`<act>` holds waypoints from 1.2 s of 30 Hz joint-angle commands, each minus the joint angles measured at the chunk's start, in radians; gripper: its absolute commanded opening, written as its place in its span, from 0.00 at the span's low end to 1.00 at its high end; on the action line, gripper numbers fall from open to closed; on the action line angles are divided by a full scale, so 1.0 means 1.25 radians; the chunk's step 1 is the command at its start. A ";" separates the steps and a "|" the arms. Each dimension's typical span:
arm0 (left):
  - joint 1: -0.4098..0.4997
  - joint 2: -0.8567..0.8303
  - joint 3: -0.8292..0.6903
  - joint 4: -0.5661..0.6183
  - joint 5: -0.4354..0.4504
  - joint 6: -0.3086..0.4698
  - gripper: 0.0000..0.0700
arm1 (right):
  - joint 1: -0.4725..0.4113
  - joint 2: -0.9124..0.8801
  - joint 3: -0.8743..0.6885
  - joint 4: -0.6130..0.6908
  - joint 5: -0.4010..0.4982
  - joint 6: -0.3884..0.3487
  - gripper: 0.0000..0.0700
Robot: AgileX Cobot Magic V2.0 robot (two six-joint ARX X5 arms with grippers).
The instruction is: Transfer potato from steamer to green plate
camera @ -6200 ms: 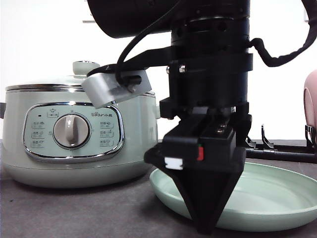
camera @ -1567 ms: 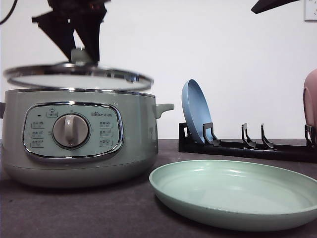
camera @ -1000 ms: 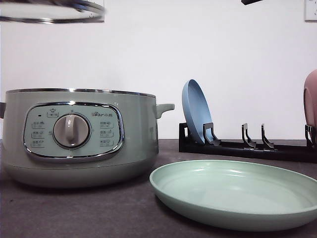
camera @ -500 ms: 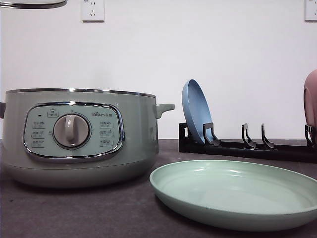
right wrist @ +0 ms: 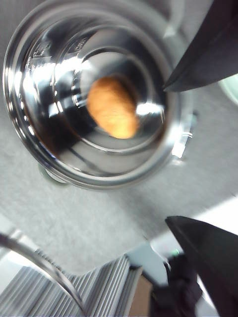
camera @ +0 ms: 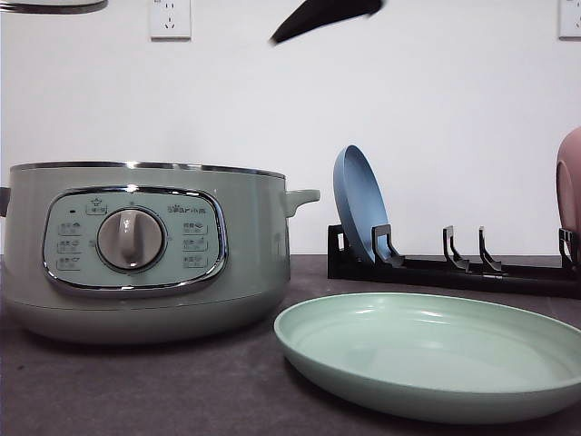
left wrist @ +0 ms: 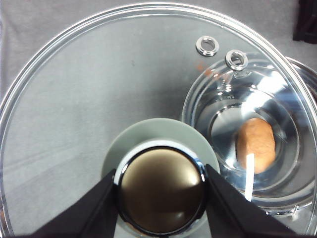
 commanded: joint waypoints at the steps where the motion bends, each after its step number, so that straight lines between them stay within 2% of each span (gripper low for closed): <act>1: 0.000 -0.011 0.034 0.023 -0.005 -0.002 0.00 | 0.024 0.071 0.068 -0.016 0.028 0.005 0.79; 10: 0.003 -0.017 0.034 0.027 -0.005 -0.005 0.00 | 0.084 0.271 0.233 -0.033 0.151 0.025 0.80; 19: 0.003 -0.017 0.034 0.027 -0.005 -0.005 0.00 | 0.108 0.382 0.285 -0.002 0.255 0.081 0.80; 36: 0.003 -0.017 0.034 0.030 -0.004 -0.005 0.00 | 0.126 0.455 0.285 -0.003 0.306 0.127 0.80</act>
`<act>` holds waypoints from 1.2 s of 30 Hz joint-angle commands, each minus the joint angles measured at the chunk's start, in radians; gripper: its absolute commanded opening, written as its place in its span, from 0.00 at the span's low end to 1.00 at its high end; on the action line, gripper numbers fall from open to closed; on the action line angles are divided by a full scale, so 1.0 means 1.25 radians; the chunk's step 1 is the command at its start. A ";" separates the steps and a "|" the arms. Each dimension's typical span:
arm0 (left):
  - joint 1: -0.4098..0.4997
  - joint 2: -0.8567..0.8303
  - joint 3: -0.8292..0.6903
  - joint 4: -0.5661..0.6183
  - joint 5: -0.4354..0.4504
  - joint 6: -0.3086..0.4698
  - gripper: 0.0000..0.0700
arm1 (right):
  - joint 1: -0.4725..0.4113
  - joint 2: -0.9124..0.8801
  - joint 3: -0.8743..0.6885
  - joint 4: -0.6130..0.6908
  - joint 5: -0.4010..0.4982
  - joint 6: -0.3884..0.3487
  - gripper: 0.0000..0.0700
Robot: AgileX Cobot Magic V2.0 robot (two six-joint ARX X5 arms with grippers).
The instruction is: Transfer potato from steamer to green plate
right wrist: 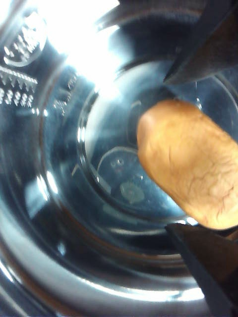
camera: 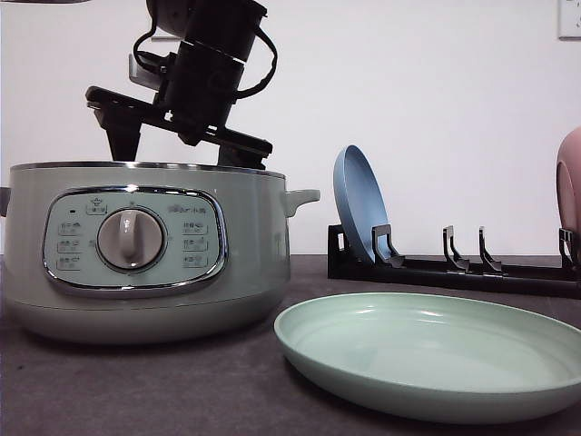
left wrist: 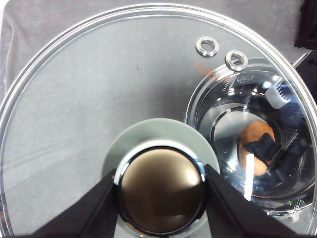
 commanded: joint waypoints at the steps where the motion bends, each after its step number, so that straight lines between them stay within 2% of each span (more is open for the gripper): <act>1: 0.000 -0.005 0.034 0.030 -0.003 -0.005 0.00 | 0.012 0.039 0.022 0.003 0.004 0.020 0.80; 11: 0.000 -0.015 0.034 0.031 -0.003 -0.005 0.00 | 0.016 0.064 0.022 0.004 0.007 0.031 0.78; 12: 0.000 -0.016 0.034 0.032 -0.003 -0.005 0.00 | 0.016 0.064 0.022 0.003 0.008 0.030 0.73; 16: 0.000 -0.016 0.034 0.032 -0.003 -0.005 0.00 | 0.016 0.064 0.022 -0.002 0.010 0.028 0.39; 19: 0.000 -0.016 0.034 0.032 -0.003 -0.005 0.00 | 0.016 0.062 0.023 0.002 0.009 0.027 0.24; 27: 0.000 -0.017 0.034 0.032 -0.003 -0.005 0.00 | 0.010 0.010 0.076 -0.014 0.011 -0.019 0.23; 36: 0.000 -0.017 0.034 0.033 -0.003 -0.005 0.00 | -0.002 -0.093 0.209 -0.174 0.017 -0.109 0.23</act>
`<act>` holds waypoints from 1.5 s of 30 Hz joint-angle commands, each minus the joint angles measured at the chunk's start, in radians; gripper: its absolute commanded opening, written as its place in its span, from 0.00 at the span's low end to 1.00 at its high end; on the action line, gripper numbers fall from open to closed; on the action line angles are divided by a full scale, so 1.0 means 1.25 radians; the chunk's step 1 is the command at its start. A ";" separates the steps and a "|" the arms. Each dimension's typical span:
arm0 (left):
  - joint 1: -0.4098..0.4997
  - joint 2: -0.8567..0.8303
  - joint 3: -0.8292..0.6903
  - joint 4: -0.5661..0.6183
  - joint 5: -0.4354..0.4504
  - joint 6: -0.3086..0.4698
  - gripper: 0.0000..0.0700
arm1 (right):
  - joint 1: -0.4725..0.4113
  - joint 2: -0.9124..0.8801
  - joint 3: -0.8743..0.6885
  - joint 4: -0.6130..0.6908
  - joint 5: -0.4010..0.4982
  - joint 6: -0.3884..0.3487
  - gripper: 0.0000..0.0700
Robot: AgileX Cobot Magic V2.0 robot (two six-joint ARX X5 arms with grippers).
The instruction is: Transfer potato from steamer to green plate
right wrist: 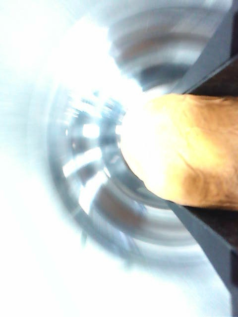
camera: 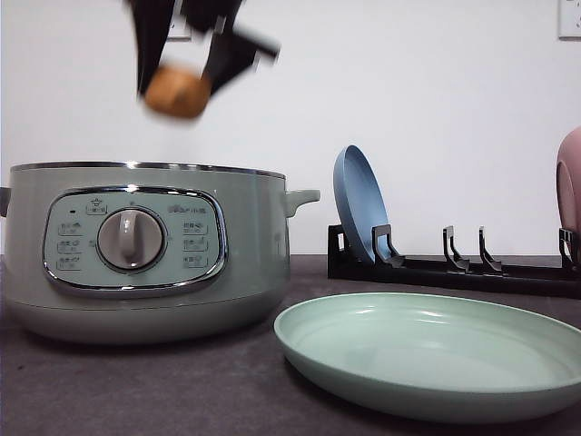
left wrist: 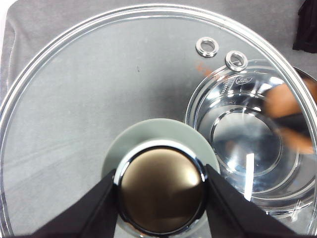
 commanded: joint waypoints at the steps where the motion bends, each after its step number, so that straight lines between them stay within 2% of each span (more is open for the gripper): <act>1: 0.000 -0.005 0.034 0.033 -0.003 -0.004 0.00 | 0.001 -0.003 0.020 -0.031 0.004 -0.042 0.23; 8: -0.001 -0.005 0.034 0.034 -0.003 -0.004 0.00 | -0.056 -0.127 0.019 -0.145 0.007 -0.078 0.23; 14: -0.001 -0.005 0.034 0.035 -0.003 -0.004 0.00 | -0.127 -0.224 0.004 -0.221 0.015 -0.083 0.23; 18: -0.001 -0.005 0.034 0.035 -0.003 -0.004 0.00 | -0.163 -0.306 -0.066 -0.228 0.039 -0.096 0.23; 22: -0.007 -0.005 0.034 0.035 -0.002 -0.004 0.00 | -0.195 -0.407 -0.190 -0.214 0.046 -0.103 0.23; 30: -0.016 -0.005 0.034 0.036 0.003 -0.005 0.00 | -0.225 -0.602 -0.526 -0.073 0.039 -0.118 0.23; 33: -0.024 -0.005 0.034 0.036 0.003 -0.005 0.00 | -0.229 -0.649 -0.657 0.000 0.011 -0.118 0.23; 39: -0.038 -0.004 0.034 0.037 0.003 -0.008 0.00 | -0.230 -0.671 -0.879 0.136 -0.075 -0.115 0.23; 45: -0.052 -0.004 0.034 0.037 0.003 -0.010 0.00 | -0.229 -0.664 -1.061 0.320 -0.126 -0.081 0.23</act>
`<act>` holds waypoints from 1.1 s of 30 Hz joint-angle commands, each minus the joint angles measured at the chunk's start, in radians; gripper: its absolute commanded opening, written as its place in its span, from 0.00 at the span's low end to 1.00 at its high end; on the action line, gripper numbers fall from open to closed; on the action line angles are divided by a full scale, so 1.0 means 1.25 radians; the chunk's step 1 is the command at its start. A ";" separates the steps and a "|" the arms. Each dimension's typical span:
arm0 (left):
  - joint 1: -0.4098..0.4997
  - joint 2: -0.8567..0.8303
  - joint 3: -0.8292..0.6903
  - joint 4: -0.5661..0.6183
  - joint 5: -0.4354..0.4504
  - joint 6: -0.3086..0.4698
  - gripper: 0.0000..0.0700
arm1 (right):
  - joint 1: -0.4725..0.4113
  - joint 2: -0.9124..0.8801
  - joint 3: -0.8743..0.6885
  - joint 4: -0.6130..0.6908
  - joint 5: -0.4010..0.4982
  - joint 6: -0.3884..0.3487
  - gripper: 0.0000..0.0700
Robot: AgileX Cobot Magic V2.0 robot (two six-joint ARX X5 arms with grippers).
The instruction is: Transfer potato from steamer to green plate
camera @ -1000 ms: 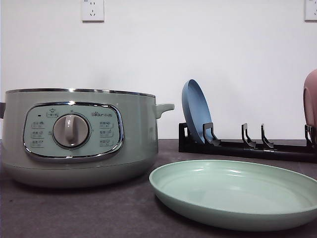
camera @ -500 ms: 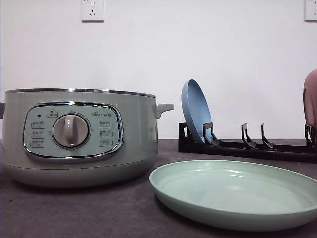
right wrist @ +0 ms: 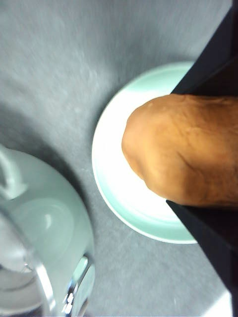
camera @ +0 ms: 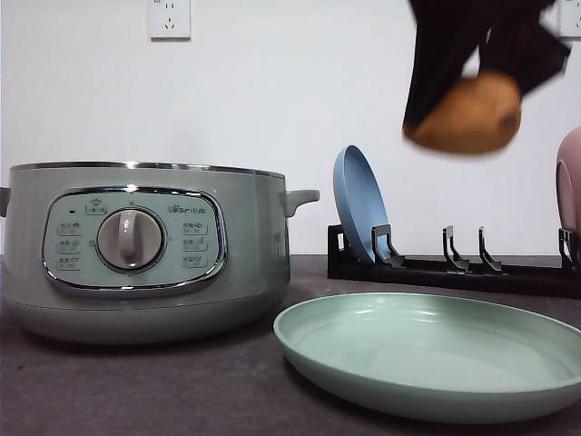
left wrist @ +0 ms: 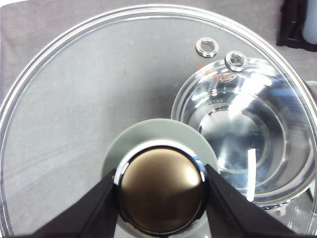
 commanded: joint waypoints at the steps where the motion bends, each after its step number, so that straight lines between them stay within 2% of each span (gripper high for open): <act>1: -0.005 -0.004 0.034 0.037 0.000 -0.007 0.00 | 0.004 0.013 -0.034 0.053 -0.006 0.024 0.23; 7: -0.015 -0.004 0.034 0.037 0.000 -0.008 0.00 | 0.005 0.059 -0.137 0.164 -0.031 0.040 0.23; 15: -0.016 -0.004 0.034 0.037 0.000 -0.012 0.00 | 0.011 0.151 -0.175 0.238 -0.043 0.044 0.26; 25: -0.016 -0.004 0.034 0.037 0.020 -0.014 0.00 | 0.023 0.186 -0.174 0.253 -0.043 0.044 0.56; 29: -0.018 -0.004 0.034 0.038 0.021 -0.015 0.00 | 0.023 0.186 -0.174 0.239 -0.044 0.044 0.78; 33: -0.028 -0.003 0.034 0.038 0.022 -0.017 0.00 | 0.023 0.185 -0.173 0.237 -0.044 0.045 0.91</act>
